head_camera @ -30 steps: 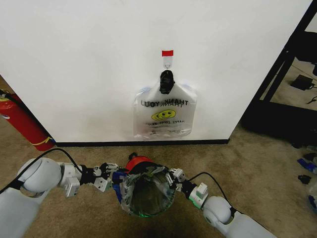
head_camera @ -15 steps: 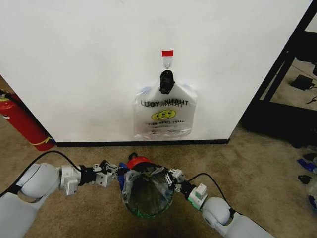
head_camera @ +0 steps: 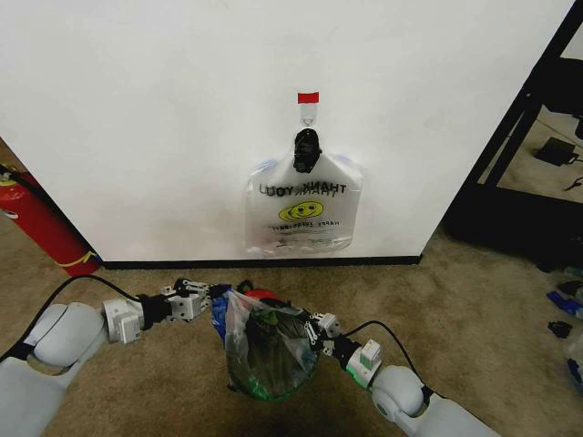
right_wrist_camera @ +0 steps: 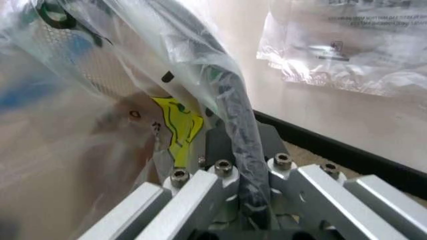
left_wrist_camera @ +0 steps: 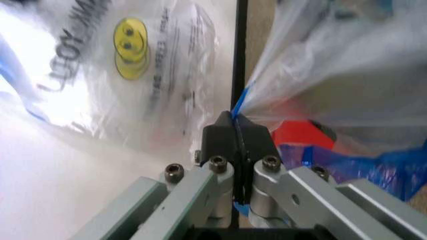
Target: Pick up the garbage bag from the wall and place it over the trash bin.
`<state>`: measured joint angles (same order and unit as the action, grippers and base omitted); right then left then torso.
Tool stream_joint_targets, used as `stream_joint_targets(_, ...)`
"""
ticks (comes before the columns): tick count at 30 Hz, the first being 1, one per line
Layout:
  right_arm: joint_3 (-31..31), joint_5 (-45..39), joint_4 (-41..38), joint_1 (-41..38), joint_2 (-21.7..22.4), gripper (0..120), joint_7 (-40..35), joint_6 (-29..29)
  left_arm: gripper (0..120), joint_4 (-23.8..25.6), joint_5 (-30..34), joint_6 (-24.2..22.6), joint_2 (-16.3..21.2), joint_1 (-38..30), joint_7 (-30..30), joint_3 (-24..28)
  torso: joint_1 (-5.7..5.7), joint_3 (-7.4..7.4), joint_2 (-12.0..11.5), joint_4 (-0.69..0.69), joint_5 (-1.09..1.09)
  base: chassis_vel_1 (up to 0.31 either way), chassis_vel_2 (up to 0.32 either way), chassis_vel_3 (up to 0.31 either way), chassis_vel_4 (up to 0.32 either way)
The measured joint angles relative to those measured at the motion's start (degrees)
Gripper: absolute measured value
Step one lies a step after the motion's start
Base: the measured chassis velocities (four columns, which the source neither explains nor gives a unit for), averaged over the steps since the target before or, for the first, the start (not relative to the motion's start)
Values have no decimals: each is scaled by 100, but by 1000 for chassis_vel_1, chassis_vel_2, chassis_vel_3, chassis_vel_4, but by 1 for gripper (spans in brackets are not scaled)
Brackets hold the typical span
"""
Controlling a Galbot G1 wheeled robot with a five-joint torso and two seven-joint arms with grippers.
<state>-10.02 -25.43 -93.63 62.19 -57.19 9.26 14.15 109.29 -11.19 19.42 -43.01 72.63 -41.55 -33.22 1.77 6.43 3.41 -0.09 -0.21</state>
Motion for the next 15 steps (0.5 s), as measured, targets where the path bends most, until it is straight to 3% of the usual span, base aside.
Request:
stream_joint_targets(8, -64, -715, -109, 17, -13, 0, 112, 21, 0, -229, -195, 100, -75, -5, 57, 37, 0, 0, 0, 0, 0, 0, 0, 0, 0)
stream_joint_targets(15, -73, -1298, -194, 31, -42, 0, 96, 42, 0, -438, -289, 427, -92, -55, -294, -46, 0, 0, 0, 0, -1, 0, 0, 0, 0)
